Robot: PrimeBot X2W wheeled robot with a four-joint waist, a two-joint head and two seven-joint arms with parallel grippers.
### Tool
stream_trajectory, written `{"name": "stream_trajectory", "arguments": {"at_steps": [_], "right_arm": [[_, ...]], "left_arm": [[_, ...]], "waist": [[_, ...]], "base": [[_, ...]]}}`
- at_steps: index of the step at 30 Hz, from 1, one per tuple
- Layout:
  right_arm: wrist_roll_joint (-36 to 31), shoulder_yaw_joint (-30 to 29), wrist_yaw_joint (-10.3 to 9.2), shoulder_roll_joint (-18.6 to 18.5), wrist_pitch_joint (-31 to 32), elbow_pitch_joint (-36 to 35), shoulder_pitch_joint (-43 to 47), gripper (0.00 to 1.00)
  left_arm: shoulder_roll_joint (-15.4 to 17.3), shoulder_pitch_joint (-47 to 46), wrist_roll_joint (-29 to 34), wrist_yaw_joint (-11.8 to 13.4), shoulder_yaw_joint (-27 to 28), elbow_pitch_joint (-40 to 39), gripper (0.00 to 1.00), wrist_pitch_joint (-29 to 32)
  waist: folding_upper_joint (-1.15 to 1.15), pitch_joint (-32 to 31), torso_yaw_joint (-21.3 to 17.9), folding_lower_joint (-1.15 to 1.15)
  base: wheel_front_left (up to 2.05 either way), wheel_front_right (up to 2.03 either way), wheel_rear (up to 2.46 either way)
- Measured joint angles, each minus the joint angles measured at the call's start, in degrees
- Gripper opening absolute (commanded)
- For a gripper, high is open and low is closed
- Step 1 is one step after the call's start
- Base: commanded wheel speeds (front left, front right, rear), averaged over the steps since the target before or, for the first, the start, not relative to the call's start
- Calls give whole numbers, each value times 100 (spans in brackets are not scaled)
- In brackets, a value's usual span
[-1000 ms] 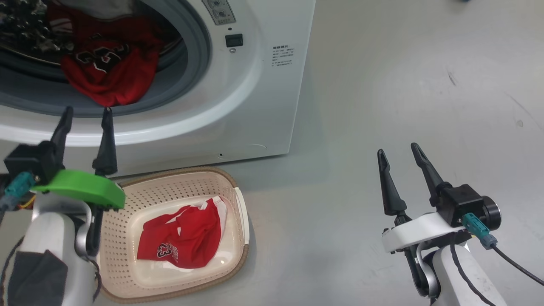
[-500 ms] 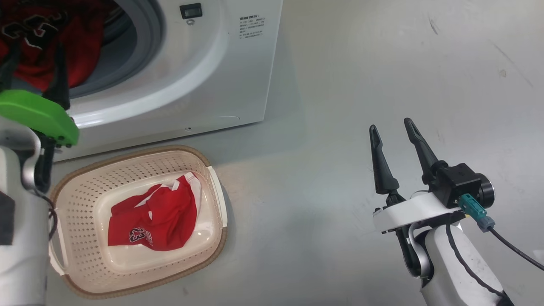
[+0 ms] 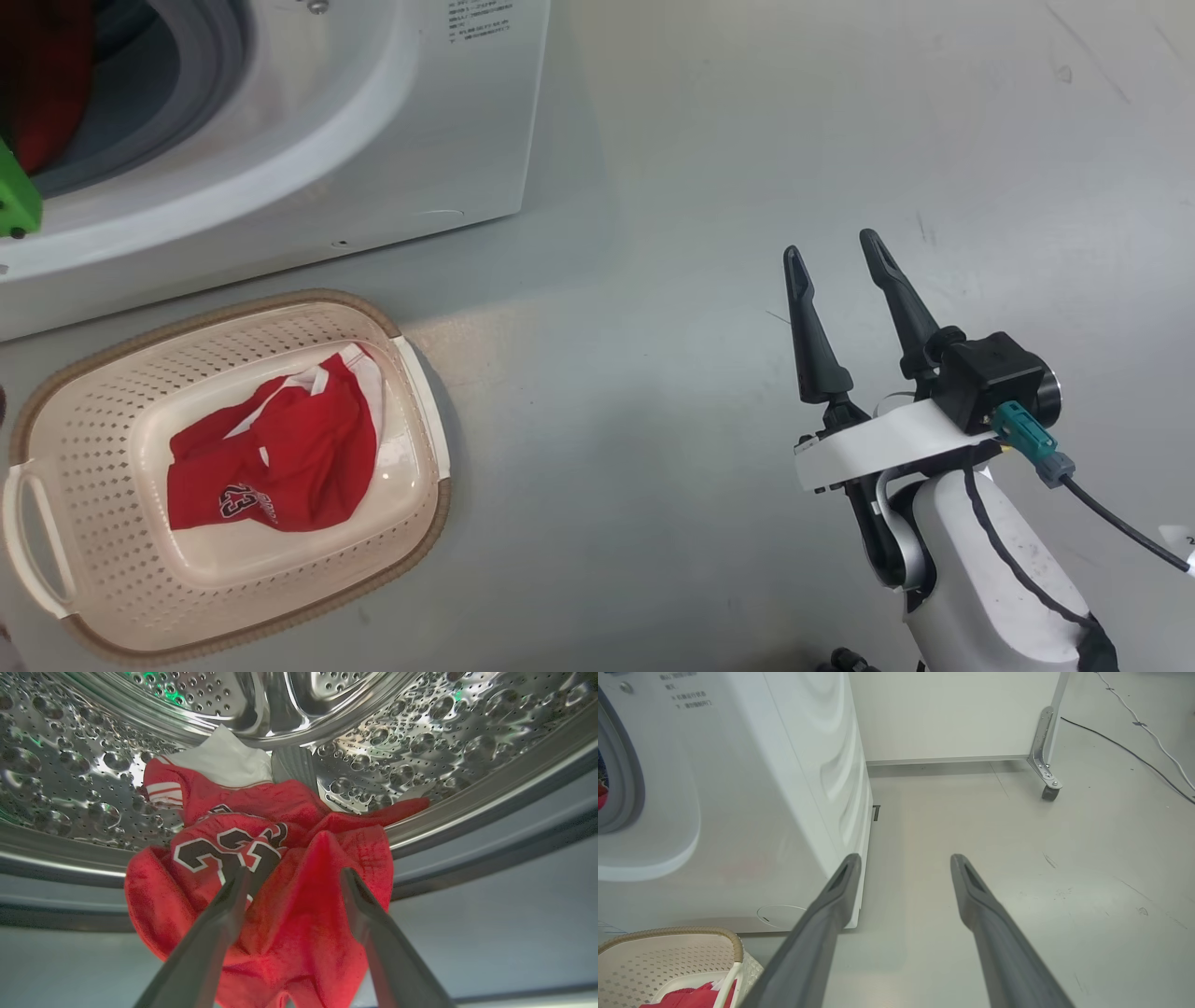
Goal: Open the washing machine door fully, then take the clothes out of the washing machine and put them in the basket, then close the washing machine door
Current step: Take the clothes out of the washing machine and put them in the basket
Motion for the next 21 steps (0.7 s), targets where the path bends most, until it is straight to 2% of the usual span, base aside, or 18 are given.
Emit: {"name": "stream_trajectory", "arguments": {"at_steps": [8,20,21], "right_arm": [[41,77,-62,0,0,2,-83,100],[92,110,-153,1,0,9,-83,100],[92,110,-153,1,0,12,-83,100]], "left_arm": [[124,-222,83,193,29,579,100,522],[147,-447,102,361,30,911,100,565],[142,-461,102,363,29,938,66,538]], "waist": [[0,165,-185,0],[0,297,-228,-1],[0,300,-226,-1]], "base": [[0,0,0],[0,0,0],[0,0,0]]}}
